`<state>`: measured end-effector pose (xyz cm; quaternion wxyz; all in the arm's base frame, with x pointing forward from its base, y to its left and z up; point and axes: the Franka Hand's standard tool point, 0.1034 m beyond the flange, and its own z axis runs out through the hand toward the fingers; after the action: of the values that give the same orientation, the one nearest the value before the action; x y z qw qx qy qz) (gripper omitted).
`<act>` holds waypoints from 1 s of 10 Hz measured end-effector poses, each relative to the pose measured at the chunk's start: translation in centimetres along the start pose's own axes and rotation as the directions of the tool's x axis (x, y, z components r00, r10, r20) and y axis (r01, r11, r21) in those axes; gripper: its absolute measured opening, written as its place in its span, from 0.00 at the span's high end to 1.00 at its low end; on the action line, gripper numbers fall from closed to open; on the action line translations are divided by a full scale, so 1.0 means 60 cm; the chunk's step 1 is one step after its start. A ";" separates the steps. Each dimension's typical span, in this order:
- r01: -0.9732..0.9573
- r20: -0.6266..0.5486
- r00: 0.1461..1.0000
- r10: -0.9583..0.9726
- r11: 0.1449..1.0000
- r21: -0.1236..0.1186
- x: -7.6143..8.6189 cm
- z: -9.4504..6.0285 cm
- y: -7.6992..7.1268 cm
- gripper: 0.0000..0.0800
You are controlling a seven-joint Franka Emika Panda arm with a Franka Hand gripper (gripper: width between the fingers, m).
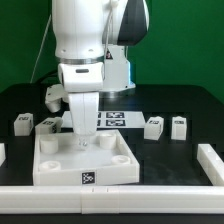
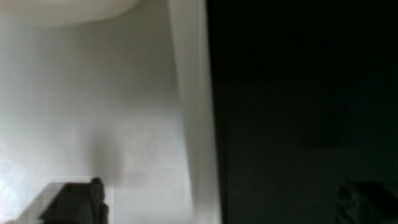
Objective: Assemble one leg
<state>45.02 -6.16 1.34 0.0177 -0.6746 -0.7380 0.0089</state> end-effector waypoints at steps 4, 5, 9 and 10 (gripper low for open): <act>-0.003 0.000 1.000 0.003 1.000 0.002 -0.002 0.001 -0.002 0.77; -0.003 0.000 1.000 0.003 1.000 0.002 -0.002 0.001 -0.002 0.92; -0.006 0.000 1.000 0.006 1.000 0.000 -0.003 0.001 -0.001 0.93; -0.006 0.000 1.000 0.006 1.000 0.000 -0.003 0.001 -0.001 0.93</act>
Offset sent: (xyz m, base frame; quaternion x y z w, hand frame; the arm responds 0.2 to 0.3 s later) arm 0.0000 0.0000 0.0000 0.0000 0.0000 0.0000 1.0000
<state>44.97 -6.36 1.31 0.0176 -0.6766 -0.7361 0.0092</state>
